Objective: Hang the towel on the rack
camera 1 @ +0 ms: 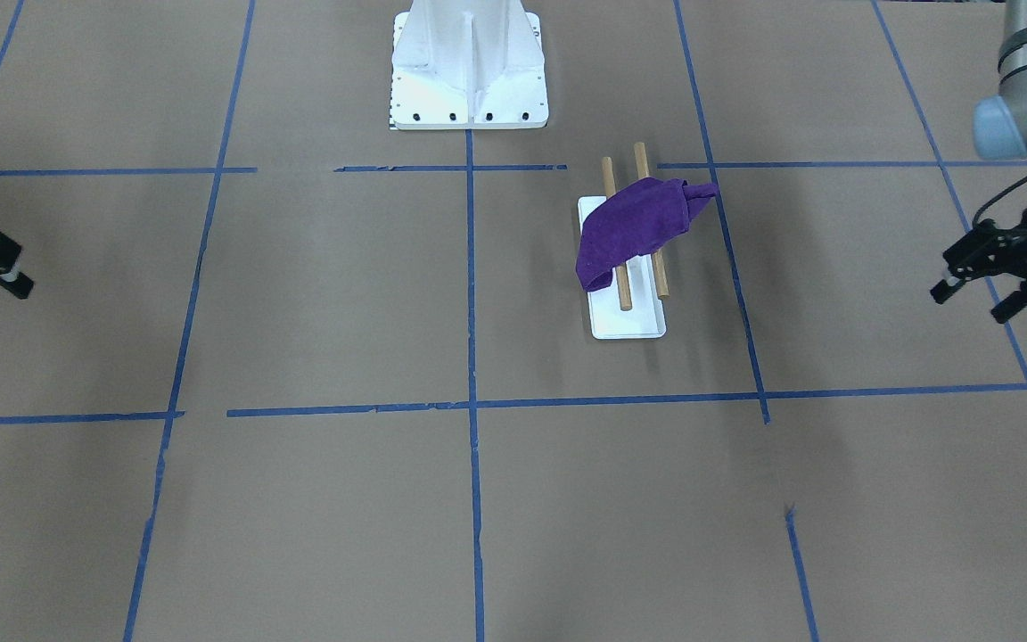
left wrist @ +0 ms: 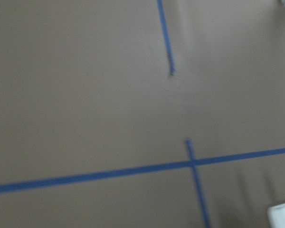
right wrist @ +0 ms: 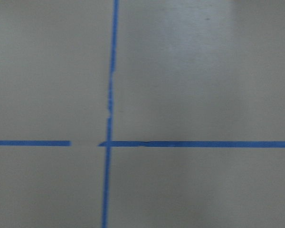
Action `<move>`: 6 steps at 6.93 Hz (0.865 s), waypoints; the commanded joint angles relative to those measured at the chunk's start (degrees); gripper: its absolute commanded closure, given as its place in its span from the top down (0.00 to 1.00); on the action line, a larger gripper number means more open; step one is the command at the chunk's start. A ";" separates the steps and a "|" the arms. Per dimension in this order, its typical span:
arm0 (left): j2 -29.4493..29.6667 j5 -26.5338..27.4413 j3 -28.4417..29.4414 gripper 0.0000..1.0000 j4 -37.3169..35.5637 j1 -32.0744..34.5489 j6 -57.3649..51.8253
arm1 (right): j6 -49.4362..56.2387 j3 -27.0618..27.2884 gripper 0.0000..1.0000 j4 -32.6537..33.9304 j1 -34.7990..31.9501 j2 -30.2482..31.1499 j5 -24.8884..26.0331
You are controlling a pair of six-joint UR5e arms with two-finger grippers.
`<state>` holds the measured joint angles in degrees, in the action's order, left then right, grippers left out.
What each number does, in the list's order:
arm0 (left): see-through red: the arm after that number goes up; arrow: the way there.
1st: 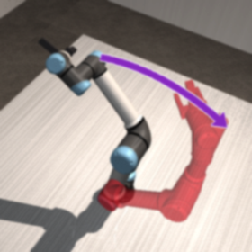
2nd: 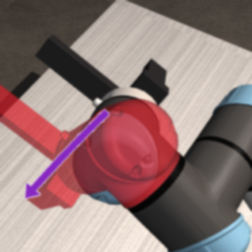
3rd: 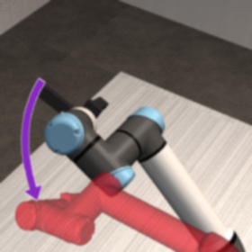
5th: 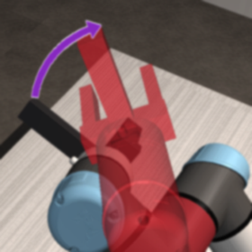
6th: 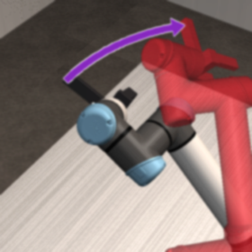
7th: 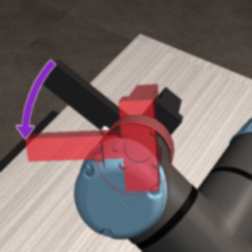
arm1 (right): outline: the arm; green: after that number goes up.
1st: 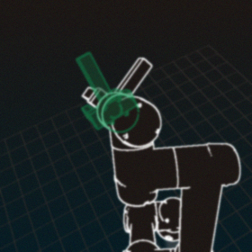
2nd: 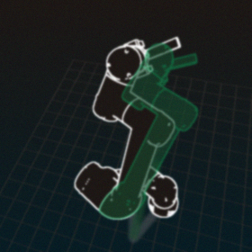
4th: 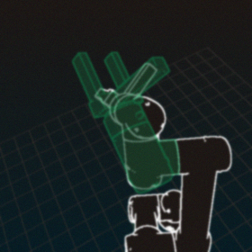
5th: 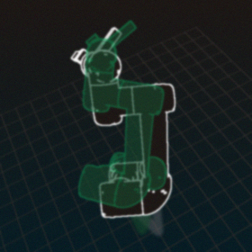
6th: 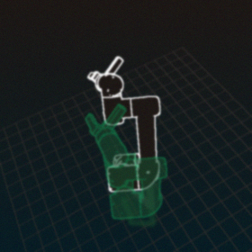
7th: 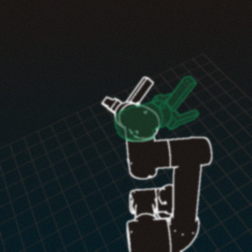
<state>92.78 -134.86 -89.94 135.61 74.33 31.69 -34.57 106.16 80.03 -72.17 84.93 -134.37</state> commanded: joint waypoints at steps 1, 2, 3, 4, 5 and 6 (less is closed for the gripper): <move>0.11 0.04 0.29 1.00 -16.17 7.39 -25.00 | 23.90 -9.16 1.00 5.01 -9.61 2.52 -0.11; 0.29 -0.14 0.12 1.00 -20.25 7.93 -27.79 | 33.69 -15.39 1.00 7.48 -13.49 -0.87 0.24; 0.03 -0.66 0.12 1.00 -22.21 7.94 -27.82 | 38.92 -21.11 1.00 9.68 -15.96 -3.61 -0.19; 0.29 -0.84 0.03 1.00 -22.92 7.85 -27.21 | 41.14 -23.86 1.00 12.14 -16.86 -5.63 -0.28; 0.47 -0.93 -0.49 1.00 -23.45 7.68 -25.90 | 41.25 -24.50 1.00 15.91 -16.78 -7.74 -0.63; 1.34 -0.93 -0.41 1.00 -22.76 7.59 -23.54 | 42.21 -24.42 1.00 20.38 -16.78 -9.33 -1.42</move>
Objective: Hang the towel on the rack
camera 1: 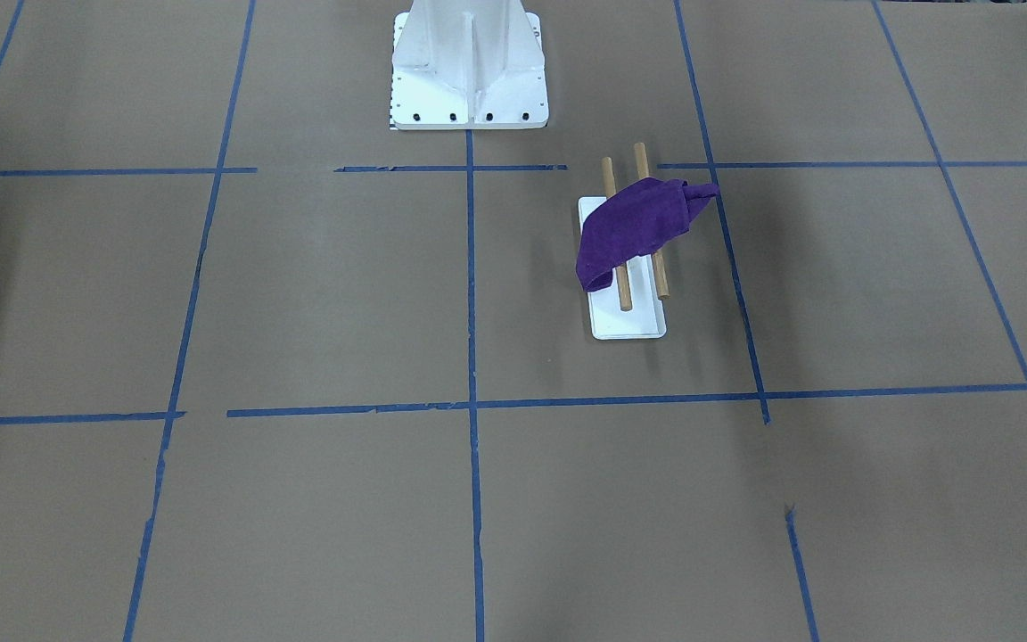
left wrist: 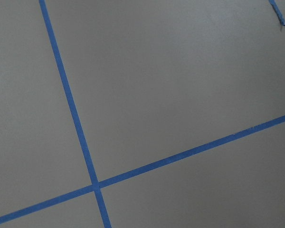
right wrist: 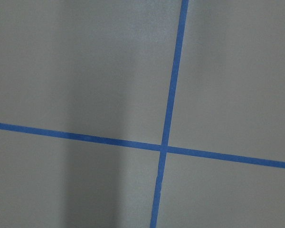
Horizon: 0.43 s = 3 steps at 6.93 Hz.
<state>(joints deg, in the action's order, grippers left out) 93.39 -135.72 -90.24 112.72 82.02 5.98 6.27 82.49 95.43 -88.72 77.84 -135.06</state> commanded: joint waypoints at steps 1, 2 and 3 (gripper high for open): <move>0.83 -0.07 -0.02 1.00 0.30 -0.19 3.06 | 3.99 -0.92 1.00 7.29 -0.23 -2.95 -1.60; 0.91 0.19 0.41 1.00 0.04 -0.72 3.24 | 4.36 -0.58 1.00 7.31 0.12 -3.30 -1.61; 0.91 0.02 0.33 1.00 -0.14 -1.16 3.25 | 4.45 -1.88 1.00 7.22 1.26 -4.00 -0.22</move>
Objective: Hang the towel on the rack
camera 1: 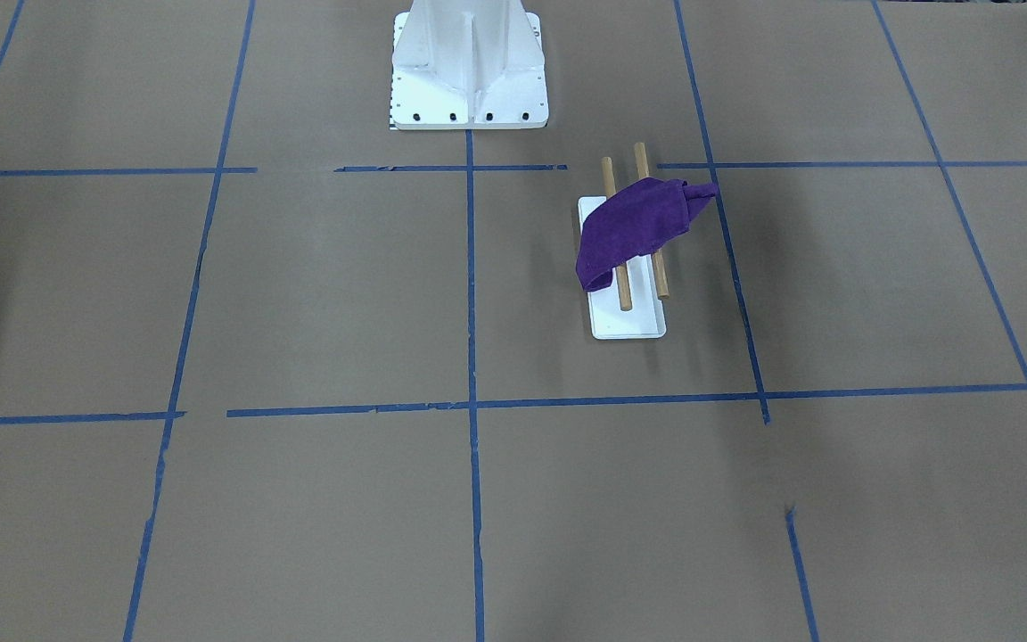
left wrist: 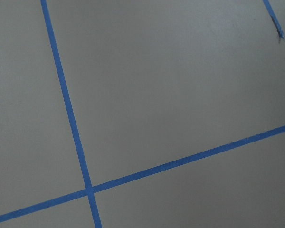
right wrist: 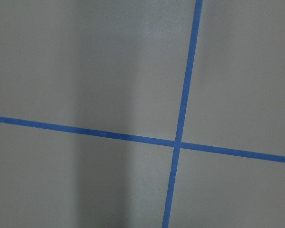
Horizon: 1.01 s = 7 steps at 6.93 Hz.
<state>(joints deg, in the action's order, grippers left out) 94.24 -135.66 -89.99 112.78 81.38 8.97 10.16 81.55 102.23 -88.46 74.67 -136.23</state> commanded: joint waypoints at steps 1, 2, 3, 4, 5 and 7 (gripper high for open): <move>-0.45 -0.04 -2.09 1.00 -1.15 -0.52 0.26 | 0.73 -1.56 1.00 0.25 0.40 -0.67 1.14; 0.50 -0.04 -0.03 1.00 -4.73 -0.69 -0.18 | 2.39 -1.56 1.00 0.34 0.04 0.29 0.62; 2.08 -0.13 1.73 1.00 -5.37 -0.78 -0.27 | 2.58 -1.56 1.00 -0.01 -0.14 1.08 0.70; 2.18 -0.31 0.88 1.00 -7.03 -0.78 -0.01 | 3.10 -1.48 1.00 -0.54 -0.57 2.83 0.53; 4.36 -2.05 1.39 1.00 -10.35 -0.87 -0.27 | 3.54 -1.74 1.00 -2.11 -0.58 3.72 0.61; 4.38 -2.15 1.05 1.00 -9.86 -0.87 -0.53 | 2.15 -1.65 1.00 -2.74 -0.49 3.99 -0.44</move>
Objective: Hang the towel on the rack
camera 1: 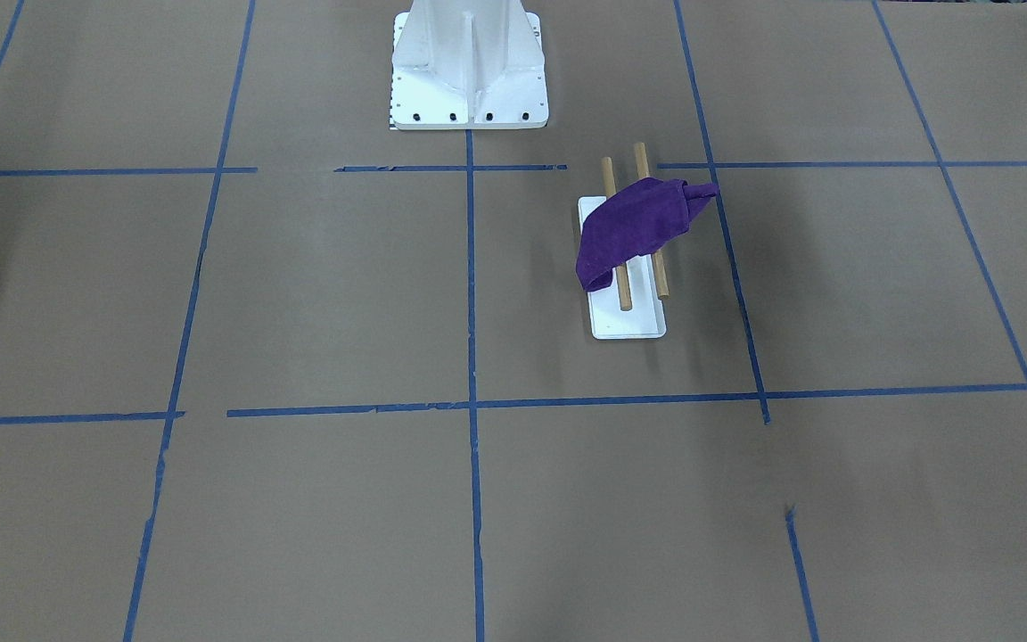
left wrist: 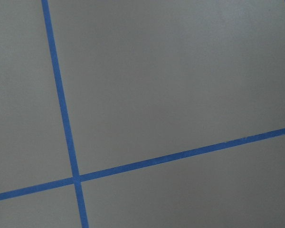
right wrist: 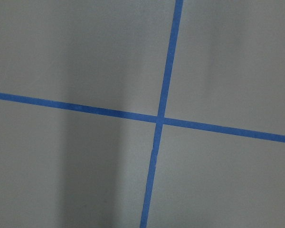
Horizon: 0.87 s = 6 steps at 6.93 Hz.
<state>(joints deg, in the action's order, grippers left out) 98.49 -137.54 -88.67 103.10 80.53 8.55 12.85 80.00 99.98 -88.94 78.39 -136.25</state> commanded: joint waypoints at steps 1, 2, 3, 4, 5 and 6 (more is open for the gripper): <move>-0.05 -0.27 -0.62 1.00 0.25 -0.02 0.24 | -0.54 -0.20 1.00 -0.49 0.00 0.35 -0.34; -0.06 -0.27 -0.97 1.00 0.26 -0.10 0.42 | -0.63 -0.11 1.00 -0.49 0.08 0.53 -0.25; 0.03 -0.10 -1.15 1.00 0.26 -0.28 0.42 | -0.80 -0.03 1.00 -0.49 0.00 0.27 -0.25; 0.03 0.16 -0.98 1.00 0.26 -1.67 0.33 | -0.63 -0.02 1.00 -0.49 0.00 -0.08 -0.16; -0.06 0.16 -1.24 1.00 0.26 -2.04 0.42 | -0.72 0.15 1.00 -0.49 0.00 -0.17 -0.16; -0.14 0.08 -1.33 1.00 0.26 -1.95 0.51 | -0.80 0.59 1.00 -0.49 0.00 -0.26 -0.16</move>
<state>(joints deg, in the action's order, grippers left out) 98.44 -137.43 -89.85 103.36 78.79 8.96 12.13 80.19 99.49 -88.94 78.28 -136.42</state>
